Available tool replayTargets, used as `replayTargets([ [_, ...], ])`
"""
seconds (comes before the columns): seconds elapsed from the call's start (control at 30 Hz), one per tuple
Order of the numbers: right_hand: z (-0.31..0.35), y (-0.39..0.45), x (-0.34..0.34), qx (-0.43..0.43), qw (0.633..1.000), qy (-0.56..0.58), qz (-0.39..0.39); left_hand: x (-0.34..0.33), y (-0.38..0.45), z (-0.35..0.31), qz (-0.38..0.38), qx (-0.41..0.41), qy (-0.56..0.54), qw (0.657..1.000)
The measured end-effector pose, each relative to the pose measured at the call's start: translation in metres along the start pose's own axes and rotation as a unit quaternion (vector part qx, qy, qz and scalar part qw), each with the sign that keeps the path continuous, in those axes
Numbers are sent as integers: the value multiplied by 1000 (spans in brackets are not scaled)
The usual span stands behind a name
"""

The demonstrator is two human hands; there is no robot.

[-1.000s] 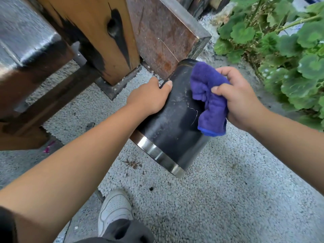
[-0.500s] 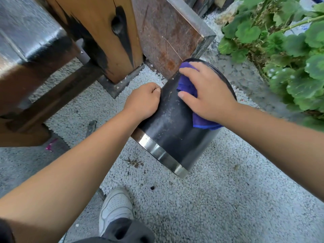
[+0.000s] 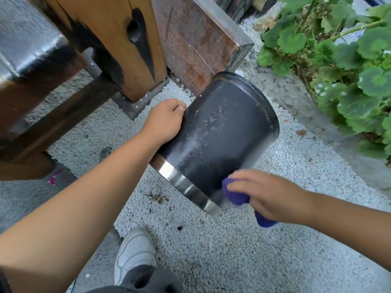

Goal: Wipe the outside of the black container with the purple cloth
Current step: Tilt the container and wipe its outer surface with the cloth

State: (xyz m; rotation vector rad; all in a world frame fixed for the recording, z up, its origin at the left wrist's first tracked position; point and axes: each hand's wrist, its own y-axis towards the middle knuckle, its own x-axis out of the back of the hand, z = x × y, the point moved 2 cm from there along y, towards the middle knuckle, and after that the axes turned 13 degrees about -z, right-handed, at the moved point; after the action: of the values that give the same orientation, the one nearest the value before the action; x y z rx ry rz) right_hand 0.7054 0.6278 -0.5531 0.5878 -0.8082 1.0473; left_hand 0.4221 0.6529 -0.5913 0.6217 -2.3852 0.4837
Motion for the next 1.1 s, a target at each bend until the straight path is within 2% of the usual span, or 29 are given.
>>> replayTargets([
  [0.07,-7,23,23,-72,991,61,-99,1,-5,-4,26,-22,12,999],
  [0.17,-16,81,60,-135,954,23,-266,6,-19,-10,100,-46,27,994],
  [0.27,-31,151,82,-198,930,8,-310,6,-28,-15,120,-66,44,990],
  [0.33,-46,193,80,-220,939,-46,-260,5,-27,-16,116,-66,46,990],
  [0.43,-57,228,56,-223,959,-166,-58,6,-25,-16,112,-57,57,990],
  [0.5,-57,230,49,-185,963,-197,-3,5,-25,-15,103,-54,66,991],
  [0.7,-32,167,50,-38,989,-119,-82,3,-25,-11,110,-37,42,992],
  [0.8,-26,103,35,-22,986,-81,-141,4,-23,-10,111,-34,40,992],
  [0.87,-33,56,19,-59,982,-89,-158,5,-22,-9,120,-33,34,992],
  [0.9,-41,32,10,-95,981,-92,-139,4,-23,-9,126,-33,30,991],
  [0.97,-60,-8,-6,-204,974,-90,-38,5,-23,-9,134,-34,32,990],
  [1.03,-74,-43,-16,-293,950,-89,59,4,-25,-10,134,-46,46,989],
  [1.1,-80,-68,-19,-359,929,-56,76,3,-28,-14,138,-76,70,985],
])
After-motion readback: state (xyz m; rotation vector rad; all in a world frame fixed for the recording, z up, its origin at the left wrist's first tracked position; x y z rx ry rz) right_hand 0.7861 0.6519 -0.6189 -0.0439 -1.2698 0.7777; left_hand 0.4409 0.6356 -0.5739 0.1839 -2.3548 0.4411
